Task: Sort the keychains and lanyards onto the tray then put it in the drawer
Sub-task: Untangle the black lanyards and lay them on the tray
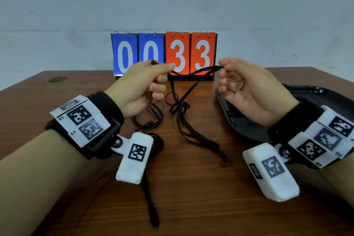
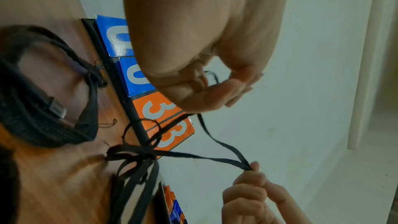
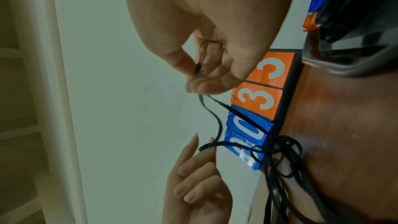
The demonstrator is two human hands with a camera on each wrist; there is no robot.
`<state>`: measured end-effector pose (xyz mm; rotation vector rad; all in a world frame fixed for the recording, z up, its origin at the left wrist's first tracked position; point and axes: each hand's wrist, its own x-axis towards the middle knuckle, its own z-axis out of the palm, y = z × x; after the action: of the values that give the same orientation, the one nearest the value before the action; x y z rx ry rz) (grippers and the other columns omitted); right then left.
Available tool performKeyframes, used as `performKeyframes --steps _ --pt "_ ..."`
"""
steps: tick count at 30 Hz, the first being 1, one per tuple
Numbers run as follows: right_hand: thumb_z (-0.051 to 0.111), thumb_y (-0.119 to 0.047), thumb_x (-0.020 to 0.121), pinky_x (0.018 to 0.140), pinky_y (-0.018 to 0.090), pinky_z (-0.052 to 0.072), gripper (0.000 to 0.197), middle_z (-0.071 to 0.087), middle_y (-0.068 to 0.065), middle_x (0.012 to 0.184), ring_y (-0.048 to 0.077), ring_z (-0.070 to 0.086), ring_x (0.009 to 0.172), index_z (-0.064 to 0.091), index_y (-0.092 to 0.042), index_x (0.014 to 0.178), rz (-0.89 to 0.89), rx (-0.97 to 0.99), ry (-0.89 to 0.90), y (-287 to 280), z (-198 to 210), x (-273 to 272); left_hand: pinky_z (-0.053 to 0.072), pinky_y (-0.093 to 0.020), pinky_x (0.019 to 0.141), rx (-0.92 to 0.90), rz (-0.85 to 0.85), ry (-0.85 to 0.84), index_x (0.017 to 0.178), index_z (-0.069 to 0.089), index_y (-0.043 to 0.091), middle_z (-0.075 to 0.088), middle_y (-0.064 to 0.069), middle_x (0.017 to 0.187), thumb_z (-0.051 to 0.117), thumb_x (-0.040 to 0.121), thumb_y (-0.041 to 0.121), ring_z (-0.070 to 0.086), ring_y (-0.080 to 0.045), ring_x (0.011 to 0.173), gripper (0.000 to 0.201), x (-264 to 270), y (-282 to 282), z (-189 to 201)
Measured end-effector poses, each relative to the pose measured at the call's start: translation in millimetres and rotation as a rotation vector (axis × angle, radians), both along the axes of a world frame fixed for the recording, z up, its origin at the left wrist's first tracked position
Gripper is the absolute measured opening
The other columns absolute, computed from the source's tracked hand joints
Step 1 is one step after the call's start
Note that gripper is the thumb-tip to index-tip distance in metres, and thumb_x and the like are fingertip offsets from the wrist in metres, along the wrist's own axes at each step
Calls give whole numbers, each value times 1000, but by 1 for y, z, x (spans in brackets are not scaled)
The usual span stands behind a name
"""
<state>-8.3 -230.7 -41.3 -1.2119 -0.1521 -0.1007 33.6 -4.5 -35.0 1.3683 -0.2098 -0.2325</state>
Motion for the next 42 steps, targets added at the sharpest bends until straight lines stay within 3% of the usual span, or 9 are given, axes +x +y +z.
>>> performKeyframes --steps 4,7,9,17,22,25,27,32,42 --pt "49 -13 97 68 23 52 30 74 1 117 12 67 83 64 -13 124 81 4 -45 -4 5 -4 28 -19 37 -92 39 -102 128 55 20 38 8 53 59 101 15 28 -4 36 28 -3 2 4" --pt "49 -11 100 67 21 51 33 70 -1 127 10 67 88 60 -14 131 135 -79 -95 -3 7 -7 29 -20 39 -57 -78 -178 108 66 18 39 7 54 54 101 14 28 -5 37 14 -10 2 5" --pt "53 -14 101 66 18 50 30 71 -1 126 8 67 85 60 -14 130 128 -152 -104 -1 5 -7 31 -20 40 -33 -156 -199 101 67 16 42 5 56 54 101 14 29 -6 38 14 -13 0 5" --pt "64 -30 92 57 16 44 21 63 -12 78 5 51 67 75 -20 107 120 -270 -110 0 -2 -3 35 -21 45 152 -357 -225 134 66 15 50 3 64 57 98 24 33 -6 43 39 -19 -2 1" --pt "65 -32 86 75 24 41 27 73 -12 98 4 59 85 78 -22 107 157 -348 -149 0 -5 -5 35 -19 46 134 -495 -126 131 61 -3 55 4 64 57 94 26 37 -3 43 48 -21 -6 -3" --pt "64 -32 87 79 23 45 27 73 -3 98 7 63 93 77 -23 109 199 -379 -147 2 -5 -7 37 -17 47 168 -590 -147 112 71 11 58 3 68 54 99 23 40 -2 44 24 -23 -7 -5" --pt "62 -29 89 80 24 46 26 69 -2 84 7 63 85 76 -19 108 239 -351 -134 2 -5 -7 38 -17 46 193 -572 -149 111 71 12 58 4 66 54 99 24 40 -2 43 24 -23 -8 -5" --pt "58 -29 94 99 38 51 31 69 0 95 16 67 101 69 -16 119 342 -345 -62 4 -7 -6 37 -17 42 201 -510 -146 96 74 18 59 3 65 52 102 24 40 -2 40 23 -22 -9 -6" --pt "64 -23 89 68 23 46 19 65 -4 87 8 52 74 75 -15 102 262 -414 -83 -2 -6 -3 36 -17 39 305 -489 -154 95 70 14 62 1 61 56 98 31 41 -4 37 22 -23 -9 -3"
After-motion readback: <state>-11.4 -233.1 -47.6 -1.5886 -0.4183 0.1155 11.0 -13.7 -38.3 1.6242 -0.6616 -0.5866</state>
